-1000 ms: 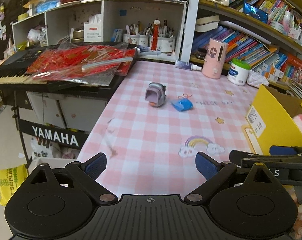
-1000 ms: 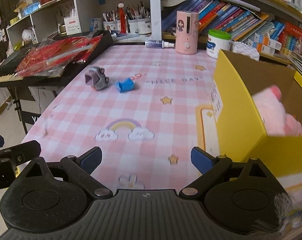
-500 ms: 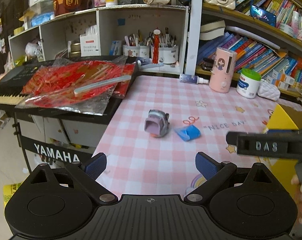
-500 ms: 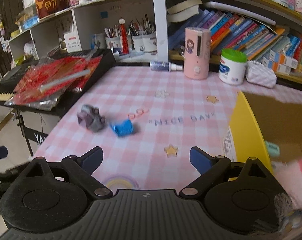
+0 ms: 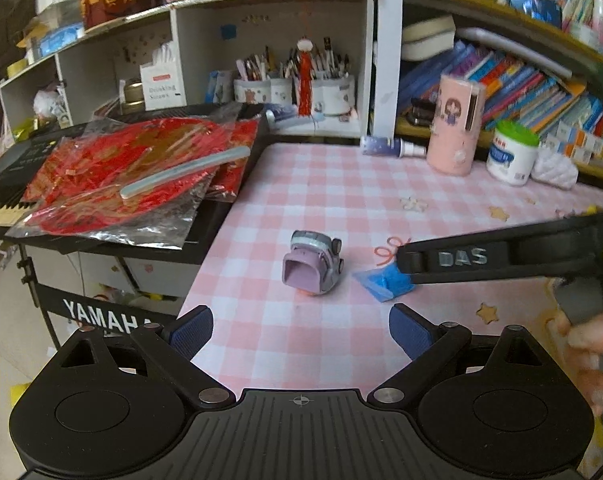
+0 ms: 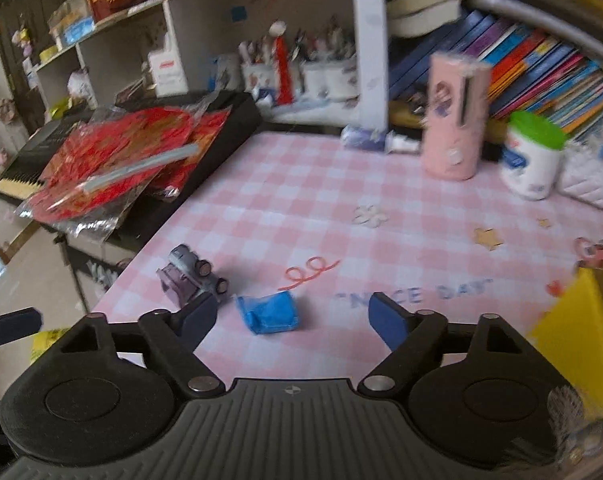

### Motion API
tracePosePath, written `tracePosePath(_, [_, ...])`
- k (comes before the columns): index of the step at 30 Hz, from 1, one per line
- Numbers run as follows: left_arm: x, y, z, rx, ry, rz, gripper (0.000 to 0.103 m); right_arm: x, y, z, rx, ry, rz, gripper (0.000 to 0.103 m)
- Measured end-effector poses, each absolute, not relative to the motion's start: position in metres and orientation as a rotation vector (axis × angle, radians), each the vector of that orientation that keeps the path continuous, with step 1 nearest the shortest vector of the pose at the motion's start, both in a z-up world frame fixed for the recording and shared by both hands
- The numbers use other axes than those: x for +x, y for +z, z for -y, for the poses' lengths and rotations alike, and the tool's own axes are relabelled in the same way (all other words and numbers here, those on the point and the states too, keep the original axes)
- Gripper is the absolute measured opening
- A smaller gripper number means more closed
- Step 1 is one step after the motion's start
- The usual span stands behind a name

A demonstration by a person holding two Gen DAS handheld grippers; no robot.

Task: Organize objects
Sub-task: 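Grasp the grey-purple toy car with the left tool while the right tool grasps the blue object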

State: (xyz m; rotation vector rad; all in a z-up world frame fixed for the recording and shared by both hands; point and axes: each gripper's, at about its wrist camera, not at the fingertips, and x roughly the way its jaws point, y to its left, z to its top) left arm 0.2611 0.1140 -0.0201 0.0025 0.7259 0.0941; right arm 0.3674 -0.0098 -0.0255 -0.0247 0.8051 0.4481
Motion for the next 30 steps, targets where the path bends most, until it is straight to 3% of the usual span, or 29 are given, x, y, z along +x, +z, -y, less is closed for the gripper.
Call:
tracePosePath(7, [0.276,-0.035,-0.118,0.018,0.099,-0.77,0.096,0.403,-0.056,-0.02,-0.097,0.505,-0.922,0.061])
tracePosePath(11, [0.285,-0.038,-0.122,0.014,0.099,-0.774,0.096,0.415,-0.07,-0.028,-0.118,0.51,-0.958,0.057])
tracePosePath(14, [0.293,-0.04,-0.123,0.014,0.094,-0.77,0.096,0.42,-0.075,-0.028,-0.117,0.526,-0.972,0.042])
tracePosePath(20, [0.318,-0.047,-0.118,0.022,0.076,-0.75,0.095,0.418,-0.05,-0.006,-0.048,0.461,-0.845,0.039])
tracePosePath(26, [0.349,-0.062,-0.114,-0.01,0.051,-0.759,0.081,0.414,-0.032,0.023,0.017,0.405,-0.806,0.039])
tracePosePath(29, [0.36,-0.07,-0.112,-0.023,0.041,-0.782,0.065,0.41,-0.029,0.029,0.026,0.404,-0.806,0.039])
tracePosePath(30, [0.363,-0.072,-0.113,-0.031,0.038,-0.792,0.054,0.408,-0.028,0.032,0.027,0.404,-0.807,0.039])
